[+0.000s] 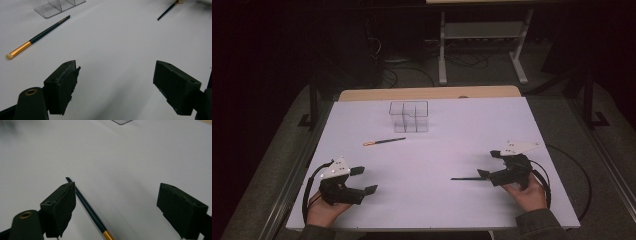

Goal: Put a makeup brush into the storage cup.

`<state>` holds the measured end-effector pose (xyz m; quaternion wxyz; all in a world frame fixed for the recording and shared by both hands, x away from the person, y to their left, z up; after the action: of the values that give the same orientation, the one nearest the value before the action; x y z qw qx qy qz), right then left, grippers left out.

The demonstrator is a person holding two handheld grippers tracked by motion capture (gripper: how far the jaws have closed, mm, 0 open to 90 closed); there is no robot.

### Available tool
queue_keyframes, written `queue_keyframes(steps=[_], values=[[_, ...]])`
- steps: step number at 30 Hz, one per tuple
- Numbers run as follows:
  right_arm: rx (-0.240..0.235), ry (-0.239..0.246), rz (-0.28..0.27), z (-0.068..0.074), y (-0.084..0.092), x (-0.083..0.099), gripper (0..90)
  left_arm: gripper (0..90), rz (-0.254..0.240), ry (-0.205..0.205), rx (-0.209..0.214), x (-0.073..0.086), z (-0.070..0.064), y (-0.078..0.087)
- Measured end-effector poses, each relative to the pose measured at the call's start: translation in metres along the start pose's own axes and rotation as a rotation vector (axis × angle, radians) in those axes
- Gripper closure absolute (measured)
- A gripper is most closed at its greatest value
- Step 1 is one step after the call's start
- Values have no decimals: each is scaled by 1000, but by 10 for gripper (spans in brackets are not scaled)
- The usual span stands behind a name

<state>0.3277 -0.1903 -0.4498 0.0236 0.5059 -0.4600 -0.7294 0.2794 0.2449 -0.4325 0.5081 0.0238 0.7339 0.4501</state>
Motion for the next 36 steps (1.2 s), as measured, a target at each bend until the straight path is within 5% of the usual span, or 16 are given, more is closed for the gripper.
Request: queue_keyframes(steps=[10,36], values=[[1,0,-9,-1,2,-1,147,200,-23,3,22,-11,2,2],[15,11,-30,-6,11,-4,150,225,54,-72,32,-55,26,3]])
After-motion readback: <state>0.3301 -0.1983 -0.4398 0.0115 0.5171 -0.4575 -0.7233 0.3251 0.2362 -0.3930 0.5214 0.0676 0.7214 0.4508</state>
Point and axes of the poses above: each handheld gripper's, and its own axes: y roughly backward along the jaws, x roughly out of its underside, z roughly to its left, the point moved 5 cm from there along -y, roughly forward along the jaws, and after that the axes turned 7 degrees about z, right-handed, at the moved point
